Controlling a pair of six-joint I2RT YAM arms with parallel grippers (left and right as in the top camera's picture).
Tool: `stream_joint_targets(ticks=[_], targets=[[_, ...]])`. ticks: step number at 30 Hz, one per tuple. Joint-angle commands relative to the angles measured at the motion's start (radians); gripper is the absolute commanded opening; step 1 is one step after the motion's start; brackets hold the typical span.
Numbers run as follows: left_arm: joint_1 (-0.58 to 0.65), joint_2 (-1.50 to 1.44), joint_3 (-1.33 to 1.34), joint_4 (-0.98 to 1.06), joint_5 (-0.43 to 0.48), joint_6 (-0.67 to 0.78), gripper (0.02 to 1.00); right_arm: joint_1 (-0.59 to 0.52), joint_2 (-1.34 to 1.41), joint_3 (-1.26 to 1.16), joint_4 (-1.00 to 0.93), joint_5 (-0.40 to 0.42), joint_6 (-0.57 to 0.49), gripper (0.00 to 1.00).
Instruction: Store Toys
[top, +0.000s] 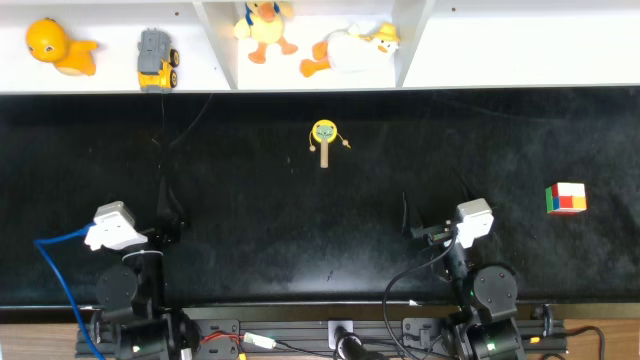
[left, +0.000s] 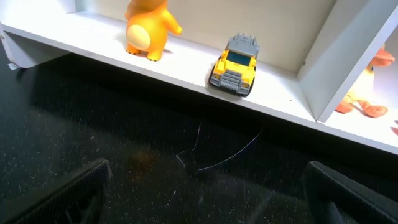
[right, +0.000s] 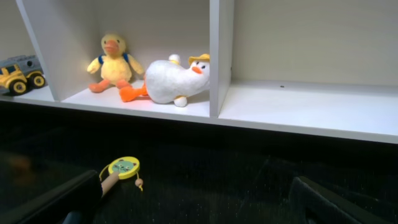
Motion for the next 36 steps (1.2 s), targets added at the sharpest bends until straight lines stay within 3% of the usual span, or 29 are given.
stream_joint_targets(ticks=[1,10,12,17,20,22,28,31,36], targets=[[-0.006,-0.013,-0.004,0.000,0.002,-0.017,0.996,-0.007,-0.008,-0.013,0.005,0.005,0.008,0.996],[-0.006,-0.013,-0.004,0.000,0.002,-0.017,0.998,-0.006,-0.008,-0.013,0.004,-0.008,0.031,0.998],[-0.006,-0.013,-0.004,0.000,0.002,-0.017,0.998,-0.006,-0.008,-0.013,0.005,-0.019,0.135,0.993],[-0.006,-0.013,-0.004,0.000,0.003,-0.017,0.998,-0.006,-0.007,-0.013,0.005,-0.024,0.626,0.993],[-0.006,-0.013,-0.004,0.000,0.002,-0.017,0.998,-0.006,-0.007,-0.013,0.007,-0.033,0.735,0.993],[-0.006,-0.013,-0.004,0.000,0.003,-0.017,0.998,-0.006,-0.007,-0.013,0.013,-0.089,0.799,0.996],[-0.006,-0.013,-0.004,0.000,0.002,-0.017,0.998,-0.006,0.032,0.012,-0.024,-0.293,0.676,0.998],[-0.006,-0.013,-0.004,0.000,0.002,-0.017,0.998,-0.006,0.127,0.108,-0.221,-0.294,0.599,1.000],[-0.006,-0.013,-0.004,0.000,0.002,-0.017,0.998,-0.006,0.380,0.347,-0.432,-0.269,0.371,1.000]])
